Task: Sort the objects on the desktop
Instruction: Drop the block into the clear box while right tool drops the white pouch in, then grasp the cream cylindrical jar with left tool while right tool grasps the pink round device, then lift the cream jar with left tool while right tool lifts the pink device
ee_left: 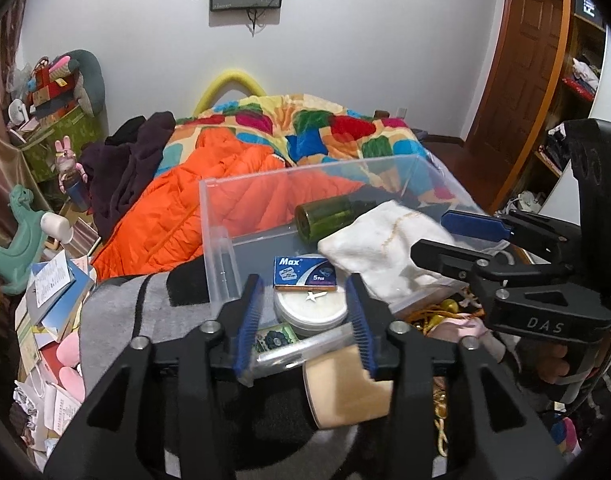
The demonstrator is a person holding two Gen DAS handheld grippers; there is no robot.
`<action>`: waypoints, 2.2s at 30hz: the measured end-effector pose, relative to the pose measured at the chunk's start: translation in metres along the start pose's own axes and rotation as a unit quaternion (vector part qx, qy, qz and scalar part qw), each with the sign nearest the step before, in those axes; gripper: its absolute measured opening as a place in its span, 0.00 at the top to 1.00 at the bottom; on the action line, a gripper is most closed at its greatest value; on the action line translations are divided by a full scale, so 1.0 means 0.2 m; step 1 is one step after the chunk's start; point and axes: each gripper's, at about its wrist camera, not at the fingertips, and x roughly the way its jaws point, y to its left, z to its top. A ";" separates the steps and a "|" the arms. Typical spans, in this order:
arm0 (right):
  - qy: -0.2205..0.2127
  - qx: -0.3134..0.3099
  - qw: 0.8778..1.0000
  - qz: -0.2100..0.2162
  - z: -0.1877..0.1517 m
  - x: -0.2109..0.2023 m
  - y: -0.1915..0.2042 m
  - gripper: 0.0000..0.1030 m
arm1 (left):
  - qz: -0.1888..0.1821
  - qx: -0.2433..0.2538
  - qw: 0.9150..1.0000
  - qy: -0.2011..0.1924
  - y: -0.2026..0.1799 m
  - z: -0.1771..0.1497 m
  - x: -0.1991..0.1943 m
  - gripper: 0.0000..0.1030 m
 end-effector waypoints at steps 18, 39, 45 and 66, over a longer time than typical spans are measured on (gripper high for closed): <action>-0.037 -0.037 0.999 -0.011 -0.18 -0.26 0.08 0.39 | -0.034 0.018 0.999 -0.006 -0.15 -0.17 -0.16 0.36; 0.028 -0.006 1.000 -0.004 -0.42 -0.09 0.07 0.38 | -0.040 -0.001 0.998 0.053 -0.16 -0.35 0.09 0.30; 0.036 0.002 0.999 0.000 -0.45 -0.06 0.06 0.38 | -0.052 -0.019 0.996 0.064 -0.14 -0.37 0.14 0.30; 0.018 0.001 1.000 0.021 -0.50 -0.13 0.07 0.41 | -0.030 -0.062 0.997 0.045 -0.15 -0.44 0.06 0.35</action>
